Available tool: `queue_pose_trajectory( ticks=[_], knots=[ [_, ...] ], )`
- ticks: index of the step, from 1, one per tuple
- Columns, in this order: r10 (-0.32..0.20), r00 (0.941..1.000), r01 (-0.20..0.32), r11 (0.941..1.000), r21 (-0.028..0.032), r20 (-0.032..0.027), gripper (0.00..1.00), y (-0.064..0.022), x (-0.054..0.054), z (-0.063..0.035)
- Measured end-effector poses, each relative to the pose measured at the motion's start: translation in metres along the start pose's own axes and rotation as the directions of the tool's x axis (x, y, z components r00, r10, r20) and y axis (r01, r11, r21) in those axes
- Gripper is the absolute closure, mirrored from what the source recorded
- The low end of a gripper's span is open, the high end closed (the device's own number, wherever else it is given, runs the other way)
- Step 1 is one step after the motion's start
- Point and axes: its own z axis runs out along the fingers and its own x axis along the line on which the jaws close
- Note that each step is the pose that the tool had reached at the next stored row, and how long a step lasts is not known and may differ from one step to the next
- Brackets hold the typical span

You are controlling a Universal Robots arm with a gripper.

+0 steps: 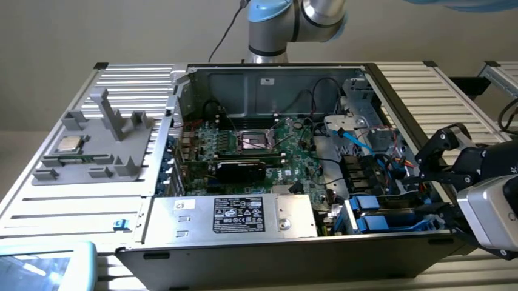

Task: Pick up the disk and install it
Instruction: 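Insert the first disk wire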

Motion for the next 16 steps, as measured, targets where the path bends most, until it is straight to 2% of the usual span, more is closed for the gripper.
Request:
queue_pose_trajectory(
  ticks=[6, 9, 16],
  knots=[
    [-0.001, 1.0000, 0.001, 1.0000, 0.0012, 0.0040, 0.55, -0.0039, 0.003, 0.0043],
    [-0.001, 1.0000, 0.001, 1.0000, 0.0029, 0.0098, 0.55, -0.0043, 0.003, 0.0072],
    [-0.002, 0.9998, 0.002, 1.0000, 0.0055, 0.0183, 0.55, -0.0049, 0.002, 0.0120]
  ],
)
